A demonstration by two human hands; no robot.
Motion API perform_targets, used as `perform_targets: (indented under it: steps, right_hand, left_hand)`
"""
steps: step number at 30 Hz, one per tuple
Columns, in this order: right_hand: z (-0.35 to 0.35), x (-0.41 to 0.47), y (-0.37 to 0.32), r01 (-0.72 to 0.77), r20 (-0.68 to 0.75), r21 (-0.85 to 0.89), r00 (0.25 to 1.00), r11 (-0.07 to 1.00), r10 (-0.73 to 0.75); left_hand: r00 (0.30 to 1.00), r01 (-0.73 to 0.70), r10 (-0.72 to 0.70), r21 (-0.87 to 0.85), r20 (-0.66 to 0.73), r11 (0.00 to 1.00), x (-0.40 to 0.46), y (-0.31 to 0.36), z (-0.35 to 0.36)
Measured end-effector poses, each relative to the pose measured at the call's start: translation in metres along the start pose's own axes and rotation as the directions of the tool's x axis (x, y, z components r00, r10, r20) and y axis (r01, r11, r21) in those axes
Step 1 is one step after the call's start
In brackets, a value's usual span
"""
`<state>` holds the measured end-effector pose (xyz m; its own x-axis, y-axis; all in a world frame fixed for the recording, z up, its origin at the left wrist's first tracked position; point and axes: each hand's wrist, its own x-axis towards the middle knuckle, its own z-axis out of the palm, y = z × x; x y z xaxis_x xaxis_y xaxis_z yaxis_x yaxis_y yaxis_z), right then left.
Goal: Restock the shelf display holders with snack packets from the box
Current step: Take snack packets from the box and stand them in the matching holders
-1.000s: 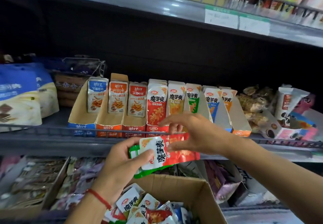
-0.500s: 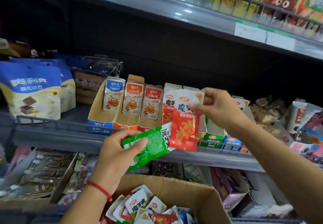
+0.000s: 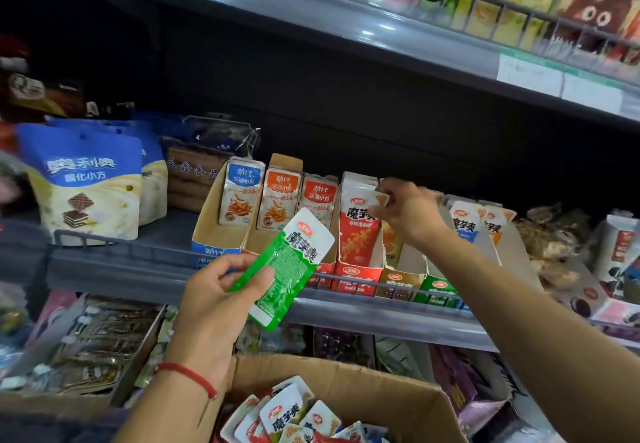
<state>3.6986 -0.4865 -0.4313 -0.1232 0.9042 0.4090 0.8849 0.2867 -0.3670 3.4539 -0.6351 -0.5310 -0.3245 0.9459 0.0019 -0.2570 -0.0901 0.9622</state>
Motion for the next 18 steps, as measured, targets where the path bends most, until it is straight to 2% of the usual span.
perform_targets:
  steps: [10, 15, 18]
  right_hand:
    - [0.019, 0.000, 0.006, 0.042, -0.121, -0.243, 0.990, 0.969, -0.073]
    - [0.016, -0.021, -0.002, 0.084, -0.183, -0.141, 0.977, 0.986, -0.109]
    - [0.003, -0.054, -0.009, 0.257, -0.180, 0.019, 0.952, 0.966, -0.249]
  left_hand:
    - [0.999, 0.018, -0.017, -0.016, 0.033, 1.000, -0.005, 0.004, 0.002]
    - [0.994, 0.054, -0.048, -0.066, 0.094, 0.996, -0.007, 0.005, 0.005]
    - [0.989, 0.064, -0.052, -0.081, 0.139, 0.995, -0.009, 0.004, 0.009]
